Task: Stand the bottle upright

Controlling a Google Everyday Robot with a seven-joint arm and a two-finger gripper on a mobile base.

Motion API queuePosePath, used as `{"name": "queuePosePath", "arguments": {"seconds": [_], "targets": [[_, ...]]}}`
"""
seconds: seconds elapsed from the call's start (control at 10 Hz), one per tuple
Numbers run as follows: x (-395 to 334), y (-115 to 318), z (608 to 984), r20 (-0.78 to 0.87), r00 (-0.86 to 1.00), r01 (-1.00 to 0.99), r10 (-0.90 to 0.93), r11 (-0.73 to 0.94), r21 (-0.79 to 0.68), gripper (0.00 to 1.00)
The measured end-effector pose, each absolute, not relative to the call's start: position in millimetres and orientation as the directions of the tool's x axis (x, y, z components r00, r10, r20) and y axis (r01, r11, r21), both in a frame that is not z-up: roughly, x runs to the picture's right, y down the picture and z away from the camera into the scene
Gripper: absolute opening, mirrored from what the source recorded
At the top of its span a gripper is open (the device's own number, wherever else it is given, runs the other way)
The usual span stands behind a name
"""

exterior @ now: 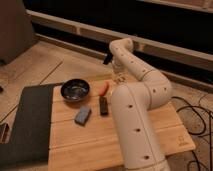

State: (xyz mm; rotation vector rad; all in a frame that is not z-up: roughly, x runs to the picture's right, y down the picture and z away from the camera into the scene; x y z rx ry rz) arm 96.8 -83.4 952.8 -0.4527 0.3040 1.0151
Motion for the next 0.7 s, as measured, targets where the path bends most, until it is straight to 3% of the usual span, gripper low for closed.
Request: {"name": "queuePosePath", "arguments": {"seconds": [0.4, 0.7], "targets": [[111.9, -87.6, 851.6, -0.313, 0.54, -0.823, 0.782, 0.569, 0.001, 0.0], [88.8, -70.0, 810.5, -0.225, 0.576, -0.798, 0.786, 0.6, 0.052, 0.0]]}}
